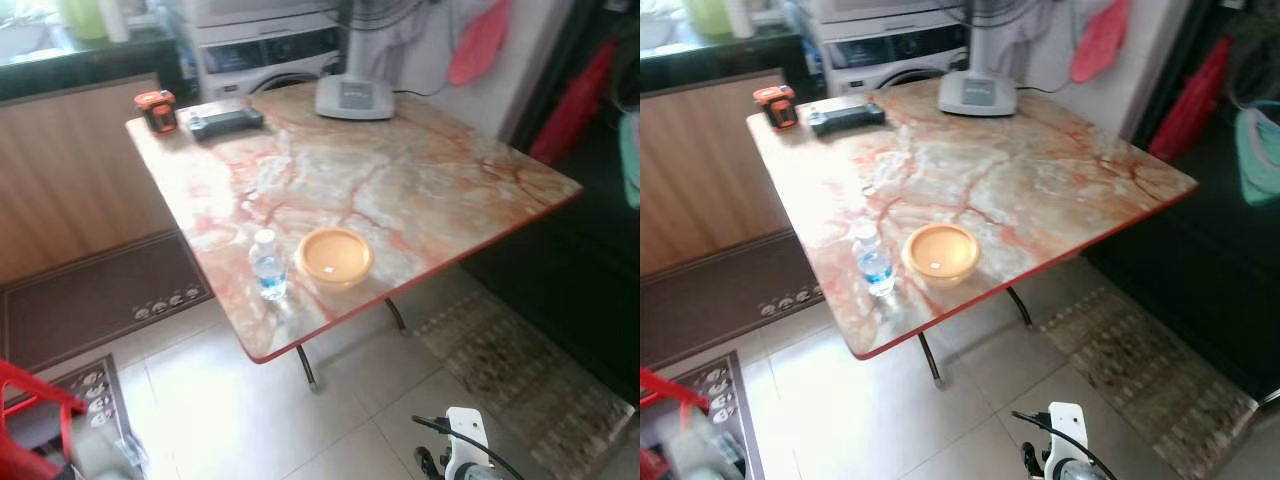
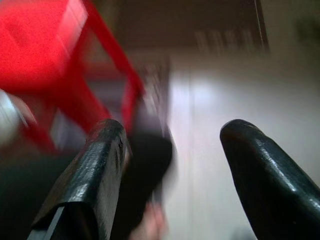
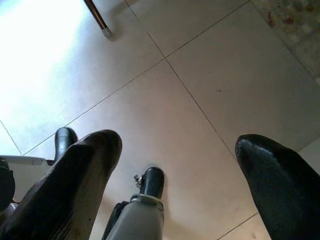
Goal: Restocking fridge
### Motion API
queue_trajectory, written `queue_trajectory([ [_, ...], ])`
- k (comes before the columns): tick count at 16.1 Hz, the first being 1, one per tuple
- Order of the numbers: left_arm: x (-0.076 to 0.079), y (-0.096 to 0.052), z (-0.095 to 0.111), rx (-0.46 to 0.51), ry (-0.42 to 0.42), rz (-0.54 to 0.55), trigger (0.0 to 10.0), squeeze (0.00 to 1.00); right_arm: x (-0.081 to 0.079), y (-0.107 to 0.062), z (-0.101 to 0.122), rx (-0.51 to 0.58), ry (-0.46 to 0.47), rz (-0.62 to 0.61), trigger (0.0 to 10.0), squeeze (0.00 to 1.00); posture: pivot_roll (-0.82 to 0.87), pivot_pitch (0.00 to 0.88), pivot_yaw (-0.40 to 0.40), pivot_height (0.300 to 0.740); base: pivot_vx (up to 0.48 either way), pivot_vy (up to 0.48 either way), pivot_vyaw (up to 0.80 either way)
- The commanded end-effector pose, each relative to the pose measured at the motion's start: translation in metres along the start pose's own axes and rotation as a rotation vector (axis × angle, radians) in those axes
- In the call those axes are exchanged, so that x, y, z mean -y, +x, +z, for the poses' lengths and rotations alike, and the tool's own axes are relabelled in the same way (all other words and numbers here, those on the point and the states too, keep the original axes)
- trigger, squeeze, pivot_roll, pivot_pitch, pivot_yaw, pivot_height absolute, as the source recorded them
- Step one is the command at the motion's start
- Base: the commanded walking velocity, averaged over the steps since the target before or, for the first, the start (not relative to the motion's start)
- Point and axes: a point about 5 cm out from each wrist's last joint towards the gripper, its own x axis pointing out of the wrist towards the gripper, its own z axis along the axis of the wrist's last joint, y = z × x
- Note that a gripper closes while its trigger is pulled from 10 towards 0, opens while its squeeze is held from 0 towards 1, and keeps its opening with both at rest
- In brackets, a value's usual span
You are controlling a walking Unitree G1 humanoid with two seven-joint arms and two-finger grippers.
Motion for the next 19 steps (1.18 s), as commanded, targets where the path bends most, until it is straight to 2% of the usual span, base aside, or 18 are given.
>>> queue_trajectory([
  [1, -0.005, 0.026, 0.062, 0.216, -0.012, 0.042, 10.0, 0.0, 0.001, 0.0, 0.0, 0.007, 0.006, -0.004, 10.0, 0.0, 0.07, 0.0, -0.026, 0.74, 0.0, 0.0, 0.0],
  [3, 0.001, 0.036, 0.12, 0.442, -0.037, 0.004, 10.0, 0.0, 0.002, 0.0, 0.0, 0.007, 0.006, -0.004, 10.0, 0.0, 0.07, 0.0, -0.026, 0.74, 0.0, 0.0, 0.0],
  [4, 0.011, 0.036, 0.157, 0.577, -0.064, -0.059, 10.0, 0.0, 0.002, 0.0, 0.0, 0.008, 0.005, -0.003, 10.0, 0.0, 0.07, 0.0, -0.026, 0.74, 0.0, 0.0, 0.0],
  [5, 0.02, 0.034, 0.175, 0.633, -0.09, -0.12, 10.0, 0.0, 0.002, 0.0, 0.0, 0.008, 0.005, -0.003, 10.0, 0.0, 0.07, 0.0, -0.026, 0.74, 0.0, 0.0, 0.0],
  [6, 0.037, 0.03, 0.201, 0.701, -0.112, -0.232, 10.0, 0.0, 0.002, 0.0, 0.0, 0.009, 0.005, -0.003, 10.0, 0.0, 0.07, 0.0, -0.026, 0.74, 0.0, 0.0, 0.0],
  [7, 0.045, 0.027, 0.212, 0.728, -0.121, -0.278, 10.0, 0.0, 0.002, 0.0, 0.0, 0.009, 0.005, -0.003, 10.0, 0.0, 0.07, 0.0, -0.027, 0.74, 0.0, 0.0, 0.0],
  [8, 0.08, 0.013, 0.239, 0.771, -0.093, -0.462, 10.0, 0.0, 0.002, 0.0, 0.001, 0.01, 0.003, -0.003, 10.0, 0.0, 0.07, 0.0, -0.029, 0.74, 0.0, 0.0, 0.0],
  [10, 0.128, -0.012, 0.25, 0.767, -0.029, -0.704, 10.0, 0.0, 0.002, 0.0, 0.002, 0.011, 0.002, -0.005, 10.0, 0.0, 0.07, 0.0, -0.03, 0.74, 0.0, 0.0, 0.0],
  [11, 0.15, -0.033, 0.255, 0.808, -0.041, -0.82, 10.0, 0.0, 0.002, 0.0, 0.002, 0.012, 0.004, -0.005, 10.0, 0.0, 0.07, 0.0, -0.03, 0.74, 0.0, 0.0, 0.0],
  [13, 0.181, -0.073, 0.263, 0.839, -0.118, -1.001, 10.0, 0.0, 0.001, 0.0, 0.002, 0.012, 0.006, -0.004, 10.0, 0.0, 0.07, 0.0, -0.031, 0.74, 0.0, 0.0, 0.0],
  [15, 0.201, -0.094, 0.263, 0.789, -0.026, -1.109, 10.0, 0.0, 0.001, 0.0, 0.003, 0.013, 0.007, -0.005, 10.0, 0.0, 0.07, 0.0, -0.032, 0.74, 0.0, 0.0, 0.0],
  [16, 0.205, -0.099, 0.264, 0.759, -0.017, -1.134, 10.0, 0.0, 0.001, 0.0, 0.003, 0.013, 0.007, -0.005, 10.0, 0.0, 0.07, 0.0, -0.032, 0.74, 0.0, 0.0, 0.0],
  [17, 0.205, -0.111, 0.276, 0.729, -0.038, -1.179, 10.0, 0.0, 0.001, 0.0, 0.003, 0.013, 0.007, -0.006, 10.0, 0.0, 0.07, 0.0, -0.031, 0.74, 0.0, 0.0, 0.0],
  [19, 0.201, -0.113, 0.289, 0.742, -0.086, -1.152, 10.0, 0.0, 0.001, 0.0, 0.003, 0.011, -0.003, -0.003, 10.0, 0.0, 0.08, 0.0, -0.027, 0.74, 0.0, 0.0, 0.0],
])
